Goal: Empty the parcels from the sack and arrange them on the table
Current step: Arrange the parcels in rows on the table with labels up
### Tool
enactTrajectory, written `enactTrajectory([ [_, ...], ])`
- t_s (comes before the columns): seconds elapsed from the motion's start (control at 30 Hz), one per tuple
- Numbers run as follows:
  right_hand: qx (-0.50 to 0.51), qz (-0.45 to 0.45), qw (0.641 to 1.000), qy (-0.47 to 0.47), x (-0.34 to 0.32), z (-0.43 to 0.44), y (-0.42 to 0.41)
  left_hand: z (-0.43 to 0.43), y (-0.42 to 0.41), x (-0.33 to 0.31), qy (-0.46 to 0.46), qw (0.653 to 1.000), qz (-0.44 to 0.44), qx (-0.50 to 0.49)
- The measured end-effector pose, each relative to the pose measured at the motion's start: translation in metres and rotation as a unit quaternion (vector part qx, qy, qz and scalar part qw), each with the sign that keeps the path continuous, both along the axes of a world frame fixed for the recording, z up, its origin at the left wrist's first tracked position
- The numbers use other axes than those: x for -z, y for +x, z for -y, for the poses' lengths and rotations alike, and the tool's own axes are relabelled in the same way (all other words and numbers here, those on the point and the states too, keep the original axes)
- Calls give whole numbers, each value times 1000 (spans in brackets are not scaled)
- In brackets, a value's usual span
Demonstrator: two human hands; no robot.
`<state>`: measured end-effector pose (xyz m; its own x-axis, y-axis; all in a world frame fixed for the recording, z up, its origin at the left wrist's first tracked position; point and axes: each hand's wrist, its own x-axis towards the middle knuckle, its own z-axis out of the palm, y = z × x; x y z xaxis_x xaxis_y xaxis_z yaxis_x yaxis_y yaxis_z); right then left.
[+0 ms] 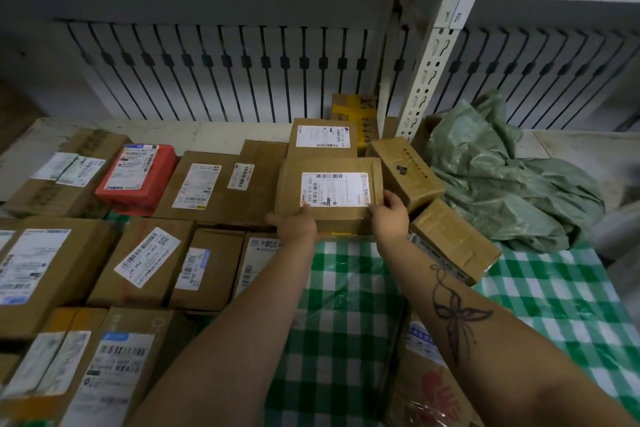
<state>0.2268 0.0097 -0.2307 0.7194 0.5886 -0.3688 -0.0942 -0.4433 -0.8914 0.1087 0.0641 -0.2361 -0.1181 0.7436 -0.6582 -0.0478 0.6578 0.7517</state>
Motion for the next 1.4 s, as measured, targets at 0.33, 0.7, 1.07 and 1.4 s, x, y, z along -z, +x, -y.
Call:
enactTrajectory([
  [0.33, -61, -60, 995, -56, -1, 3, 1, 8, 8, -16, 11, 1000, -18, -1],
  [0.7, -78, 54, 994, -58, -18, 43, 20, 55, 46, -21, 135, 972, -140, 131],
  [1.07, -173, 273, 937, -135, -11, 89, 49, 91, 70, -11, 133, 945, -110, 278],
  [1.4, -179, 281, 891, -308, -1, 112, 90, 110, 92, -10, 85, 931, -75, 347],
])
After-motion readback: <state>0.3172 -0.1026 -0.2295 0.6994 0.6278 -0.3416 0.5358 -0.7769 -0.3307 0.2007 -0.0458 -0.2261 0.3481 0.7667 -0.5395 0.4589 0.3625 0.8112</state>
